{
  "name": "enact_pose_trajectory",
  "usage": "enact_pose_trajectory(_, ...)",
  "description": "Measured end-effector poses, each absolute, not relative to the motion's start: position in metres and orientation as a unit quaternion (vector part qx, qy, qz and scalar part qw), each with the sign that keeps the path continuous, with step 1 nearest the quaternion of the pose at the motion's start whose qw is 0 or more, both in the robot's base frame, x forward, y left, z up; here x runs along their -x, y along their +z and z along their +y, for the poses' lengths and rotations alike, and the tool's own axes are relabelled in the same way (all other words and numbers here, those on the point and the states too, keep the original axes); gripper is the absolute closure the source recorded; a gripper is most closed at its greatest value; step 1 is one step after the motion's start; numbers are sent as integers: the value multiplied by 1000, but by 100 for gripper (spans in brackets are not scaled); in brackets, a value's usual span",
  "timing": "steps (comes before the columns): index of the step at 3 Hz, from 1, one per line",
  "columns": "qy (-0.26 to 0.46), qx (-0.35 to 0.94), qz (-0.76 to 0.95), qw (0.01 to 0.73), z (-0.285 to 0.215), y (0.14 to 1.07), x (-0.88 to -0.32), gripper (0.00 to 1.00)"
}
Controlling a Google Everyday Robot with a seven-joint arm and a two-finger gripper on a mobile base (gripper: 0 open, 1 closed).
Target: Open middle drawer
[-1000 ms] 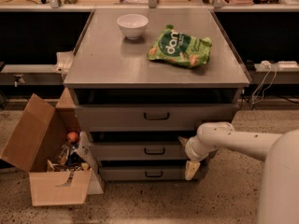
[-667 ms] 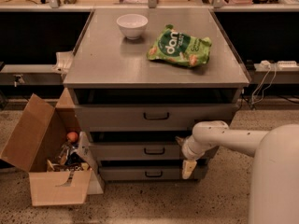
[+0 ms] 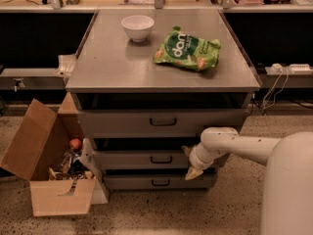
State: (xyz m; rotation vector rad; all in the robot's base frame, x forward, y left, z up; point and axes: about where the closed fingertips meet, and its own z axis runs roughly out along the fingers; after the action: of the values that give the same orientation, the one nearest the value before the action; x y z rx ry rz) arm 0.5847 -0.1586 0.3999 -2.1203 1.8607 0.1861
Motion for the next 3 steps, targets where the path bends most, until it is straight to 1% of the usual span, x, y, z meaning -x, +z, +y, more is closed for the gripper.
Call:
enact_pose_trajectory(1, 65, 741, 650, 157, -159, 406, -585, 63)
enact_pose_trajectory(2, 65, 741, 650, 157, -159, 409, -586, 84)
enact_pose_trajectory(3, 66, 741, 650, 157, -159, 413, -587, 100)
